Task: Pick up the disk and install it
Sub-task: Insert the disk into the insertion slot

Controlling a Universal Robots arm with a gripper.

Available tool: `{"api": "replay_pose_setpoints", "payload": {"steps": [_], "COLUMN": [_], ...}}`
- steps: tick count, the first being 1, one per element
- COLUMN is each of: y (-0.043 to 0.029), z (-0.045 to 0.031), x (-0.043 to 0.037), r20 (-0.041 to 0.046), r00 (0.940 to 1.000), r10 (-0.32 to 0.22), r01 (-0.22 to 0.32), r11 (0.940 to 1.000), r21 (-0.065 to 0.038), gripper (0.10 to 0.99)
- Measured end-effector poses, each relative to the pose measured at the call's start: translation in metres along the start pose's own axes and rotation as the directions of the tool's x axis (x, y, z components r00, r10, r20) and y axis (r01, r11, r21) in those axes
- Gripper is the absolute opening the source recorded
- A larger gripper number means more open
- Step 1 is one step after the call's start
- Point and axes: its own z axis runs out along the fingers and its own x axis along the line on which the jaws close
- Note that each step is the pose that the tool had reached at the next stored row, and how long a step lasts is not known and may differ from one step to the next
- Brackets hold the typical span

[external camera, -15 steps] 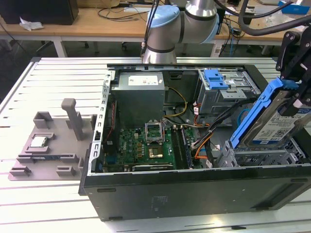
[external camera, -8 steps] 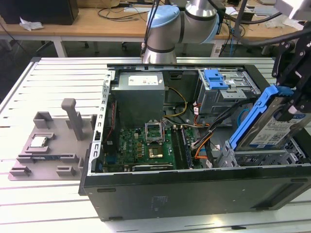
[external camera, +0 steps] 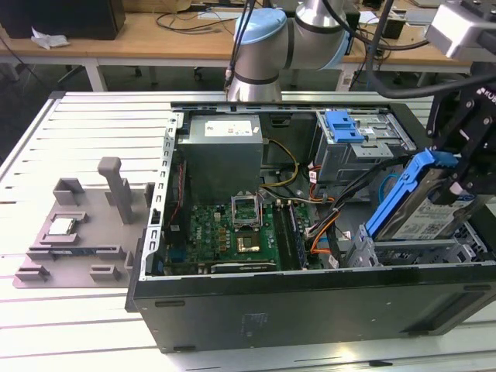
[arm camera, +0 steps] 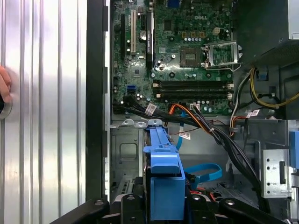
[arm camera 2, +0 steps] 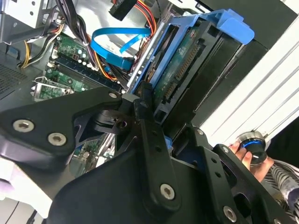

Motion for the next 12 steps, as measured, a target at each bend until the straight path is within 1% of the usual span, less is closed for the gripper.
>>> {"api": "replay_pose_setpoints", "payload": {"steps": [5, 6, 7, 12], "y": [-0.0001, -0.0001, -0.0001, -0.0001], "z": [0.0005, 0.0006, 0.0006, 0.0009], "x": [0.0, 0.0, 0.0, 0.0], "r20": [0.0004, 0.0003, 0.0002, 0.0001], "r00": [1.0, 1.0, 1.0, 1.0], "r10": [0.0, 0.0, 0.0, 0.0], "r01": [0.0, 0.0, 0.0, 0.0], "r11": [1.0, 1.0, 1.0, 1.0], "r21": [0.0, 0.0, 0.0, 0.0], "gripper": [0.365, 0.376, 0.439, 0.439]}}
